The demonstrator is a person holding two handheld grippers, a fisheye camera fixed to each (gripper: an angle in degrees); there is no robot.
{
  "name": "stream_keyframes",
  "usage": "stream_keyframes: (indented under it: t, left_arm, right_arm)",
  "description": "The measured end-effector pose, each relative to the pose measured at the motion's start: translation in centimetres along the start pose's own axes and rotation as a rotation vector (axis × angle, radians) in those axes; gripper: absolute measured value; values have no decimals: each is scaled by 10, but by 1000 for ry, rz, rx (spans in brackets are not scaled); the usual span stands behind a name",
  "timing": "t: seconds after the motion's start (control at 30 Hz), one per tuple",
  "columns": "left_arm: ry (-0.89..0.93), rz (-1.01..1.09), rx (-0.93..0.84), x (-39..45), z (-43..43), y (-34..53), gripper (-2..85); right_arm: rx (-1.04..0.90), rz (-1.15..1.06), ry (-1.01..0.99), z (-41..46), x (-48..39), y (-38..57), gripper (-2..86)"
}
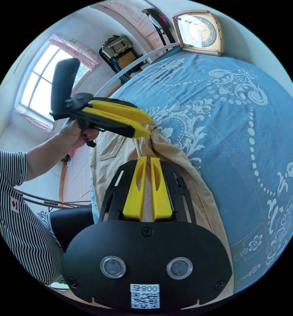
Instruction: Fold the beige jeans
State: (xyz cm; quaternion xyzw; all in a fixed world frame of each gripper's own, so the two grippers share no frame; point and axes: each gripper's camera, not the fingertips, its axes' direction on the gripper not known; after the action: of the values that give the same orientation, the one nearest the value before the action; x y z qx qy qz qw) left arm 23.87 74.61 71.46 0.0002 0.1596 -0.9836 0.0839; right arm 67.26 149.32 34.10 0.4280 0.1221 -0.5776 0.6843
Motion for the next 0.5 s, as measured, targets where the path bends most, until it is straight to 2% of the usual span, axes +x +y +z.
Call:
stream_keyframes:
  t: [0.07,0.13,0.23,0.37,0.5]
  left_arm:
    - [-58,5,-116,-7,18,-12,52]
    - [-33,7,-143,-11,23,-16,40]
    - [-58,1,-80,-13,9,-14,30]
    - [-46,-36,45,-18,-14,-10,24]
    - [-30,-96,69,-26,-7,-16,20]
  right_arm:
    - [3,0,11,-5,-3,-8,16]
    - [12,8,18,-12,-5,-11,15]
    - [58,30,39,-38,-10,-9,14]
    - [221,60,48,-92,-21,12,11]
    - [177,60,102,-92,-21,4,5]
